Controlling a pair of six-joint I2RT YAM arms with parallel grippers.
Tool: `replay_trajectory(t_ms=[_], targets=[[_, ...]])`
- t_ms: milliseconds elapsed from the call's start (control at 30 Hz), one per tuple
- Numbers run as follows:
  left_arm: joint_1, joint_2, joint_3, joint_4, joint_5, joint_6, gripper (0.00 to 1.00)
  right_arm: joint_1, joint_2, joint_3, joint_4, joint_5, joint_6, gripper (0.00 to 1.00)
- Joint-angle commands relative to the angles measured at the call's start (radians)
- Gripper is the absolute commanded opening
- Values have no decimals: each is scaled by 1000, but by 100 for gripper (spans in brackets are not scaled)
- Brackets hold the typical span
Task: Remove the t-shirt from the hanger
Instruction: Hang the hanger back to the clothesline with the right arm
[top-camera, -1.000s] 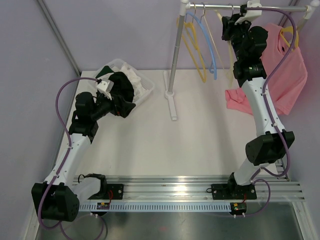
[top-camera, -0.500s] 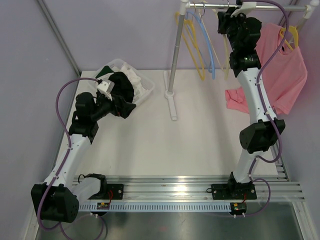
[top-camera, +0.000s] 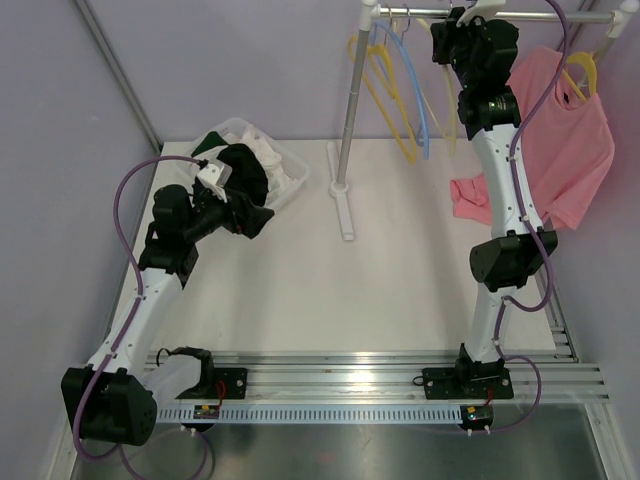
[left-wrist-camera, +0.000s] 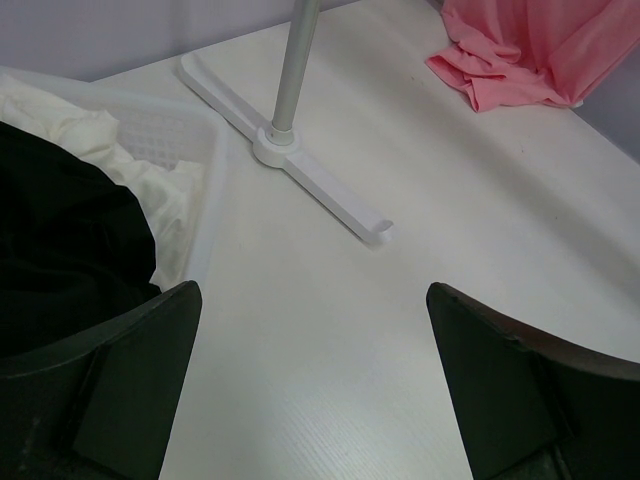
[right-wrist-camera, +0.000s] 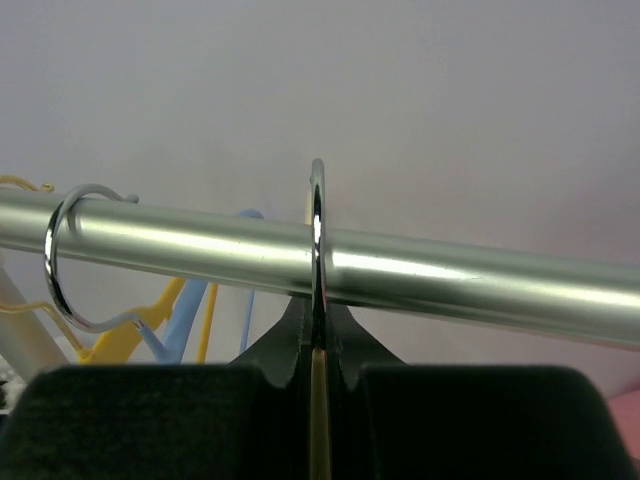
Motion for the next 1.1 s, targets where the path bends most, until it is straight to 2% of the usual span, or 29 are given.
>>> replay_trajectory(t_ms=[0, 600, 633, 667, 867, 1067], targets=[[-6, -7, 14, 23, 17, 18, 99, -4, -12, 31, -17, -53, 21, 0], [-18, -11, 15, 0, -12, 33, 99, -3, -122, -78, -75, -188, 6, 3], [-18, -10, 15, 2, -14, 33, 99, -3, -127, -80, -77, -193, 4, 5], [-20, -7, 18, 2, -17, 35, 99, -3, -132, -87, -80, -193, 4, 12], [-23, -5, 18, -1, -31, 38, 99, -1, -176, -140, -68, -136, 1, 17], [-25, -7, 18, -3, -29, 41, 99, -3, -242, -225, -34, -75, -5, 39]])
